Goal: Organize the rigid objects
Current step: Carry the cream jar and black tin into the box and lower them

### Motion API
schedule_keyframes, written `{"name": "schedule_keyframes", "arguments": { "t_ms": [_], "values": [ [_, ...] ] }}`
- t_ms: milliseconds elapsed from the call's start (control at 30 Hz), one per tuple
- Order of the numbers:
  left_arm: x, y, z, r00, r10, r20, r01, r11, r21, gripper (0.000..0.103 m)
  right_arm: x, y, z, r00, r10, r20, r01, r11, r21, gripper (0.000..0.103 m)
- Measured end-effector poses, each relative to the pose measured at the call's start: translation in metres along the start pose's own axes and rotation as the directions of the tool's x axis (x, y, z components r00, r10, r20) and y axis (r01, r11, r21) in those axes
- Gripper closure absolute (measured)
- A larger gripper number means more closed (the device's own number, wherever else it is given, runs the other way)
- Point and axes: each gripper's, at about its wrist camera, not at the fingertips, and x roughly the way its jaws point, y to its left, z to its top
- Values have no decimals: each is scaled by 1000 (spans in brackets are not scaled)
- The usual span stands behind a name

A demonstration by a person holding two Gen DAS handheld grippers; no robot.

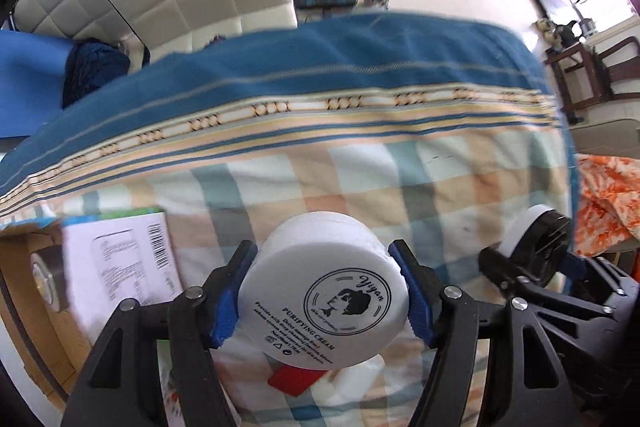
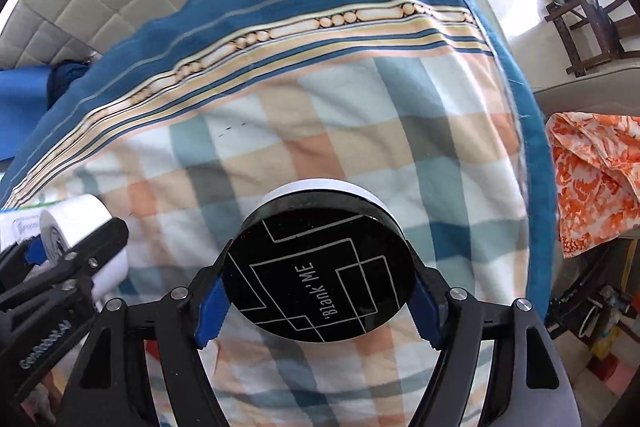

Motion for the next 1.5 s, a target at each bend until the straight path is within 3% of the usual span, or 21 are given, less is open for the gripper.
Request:
{"name": "schedule_keyframes", "arguments": {
  "t_ms": [167, 433, 633, 767, 933, 1167, 1500],
  "values": [
    [-49, 11, -23, 996, -49, 74, 50, 999, -11, 38, -33, 8, -20, 999, 33, 39, -32, 999, -24, 26],
    [-109, 51, -62, 983, -94, 157, 101, 994, -36, 38, -95, 56, -63, 991, 102, 92, -90, 989, -118, 26],
    [-138, 123, -105, 978, -82, 191, 103, 989, -103, 38, -112, 121, -104, 984, 155, 93, -133, 970, -202, 26],
    [-143, 180, -126, 981, -24, 194, 56, 985, -162, 38, -111, 171, -126, 981, 179, 75, -156, 955, -253, 26],
    [-122, 256, -144, 989, 36, 143, 3, 965, -263, 38, -94, 238, -141, 982, 187, 39, -167, 939, -302, 26],
    [-70, 323, -139, 995, 92, 37, -76, 946, -315, 38, -46, 305, -138, 989, 147, -19, -146, 938, -314, 26],
    [-5, 350, -126, 993, 94, -70, -111, 950, -291, 38, 25, 336, -126, 992, 66, -104, -92, 958, -271, 26]
  ]
}}
